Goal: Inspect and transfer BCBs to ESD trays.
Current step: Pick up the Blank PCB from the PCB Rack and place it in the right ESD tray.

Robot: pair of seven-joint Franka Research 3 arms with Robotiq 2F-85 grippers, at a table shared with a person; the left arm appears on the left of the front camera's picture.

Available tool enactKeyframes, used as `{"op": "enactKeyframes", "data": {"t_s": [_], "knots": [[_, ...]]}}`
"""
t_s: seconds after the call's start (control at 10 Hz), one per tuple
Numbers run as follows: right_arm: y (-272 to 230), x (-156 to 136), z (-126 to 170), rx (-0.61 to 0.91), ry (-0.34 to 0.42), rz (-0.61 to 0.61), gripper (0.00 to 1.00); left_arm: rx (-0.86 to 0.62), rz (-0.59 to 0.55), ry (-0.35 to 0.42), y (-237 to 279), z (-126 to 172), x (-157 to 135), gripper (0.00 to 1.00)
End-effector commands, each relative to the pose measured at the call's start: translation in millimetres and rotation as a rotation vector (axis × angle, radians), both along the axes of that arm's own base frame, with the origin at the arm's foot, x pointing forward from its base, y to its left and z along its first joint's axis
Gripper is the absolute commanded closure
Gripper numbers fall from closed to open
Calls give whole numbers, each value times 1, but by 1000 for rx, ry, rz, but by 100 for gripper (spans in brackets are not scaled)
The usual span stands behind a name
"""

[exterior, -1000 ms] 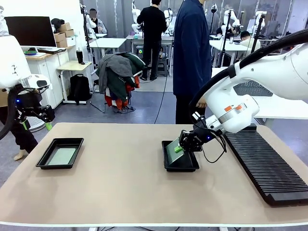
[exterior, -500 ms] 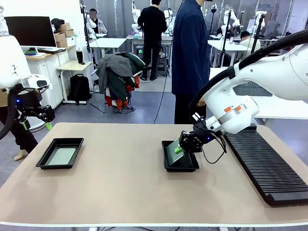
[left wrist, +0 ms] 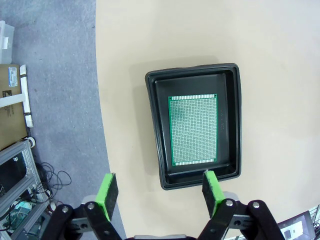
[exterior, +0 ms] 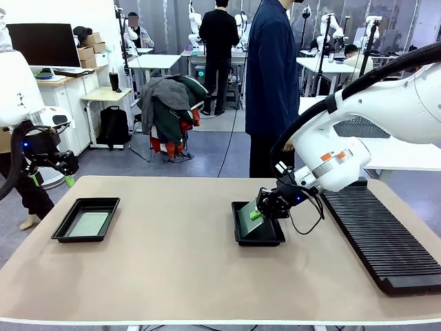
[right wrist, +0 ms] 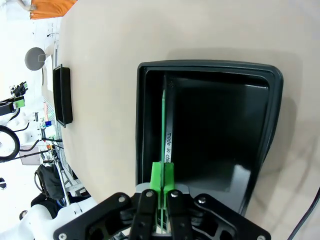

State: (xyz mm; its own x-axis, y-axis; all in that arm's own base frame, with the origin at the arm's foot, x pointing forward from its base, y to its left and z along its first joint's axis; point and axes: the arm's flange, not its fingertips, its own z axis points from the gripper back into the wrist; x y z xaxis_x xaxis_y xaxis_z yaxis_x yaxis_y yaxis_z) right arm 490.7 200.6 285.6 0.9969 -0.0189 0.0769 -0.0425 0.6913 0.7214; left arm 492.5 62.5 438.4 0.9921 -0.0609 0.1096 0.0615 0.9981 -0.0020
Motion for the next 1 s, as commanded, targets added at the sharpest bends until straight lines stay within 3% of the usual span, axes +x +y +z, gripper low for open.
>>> {"op": "enactKeyframes", "data": {"t_s": [0.0, 0.4, 0.9], "knots": [[0, 0, 2, 1, -3, -1, 97, -5, 2, -7, 1, -2, -1, 10], [3, -2, 5, -26, 2, -5, 97, -5, 2, -7, 1, -2, -1, 10], [6, -9, 30, -139, 4, -17, 72, -5, 2, -7, 1, -2, -1, 10]]}}
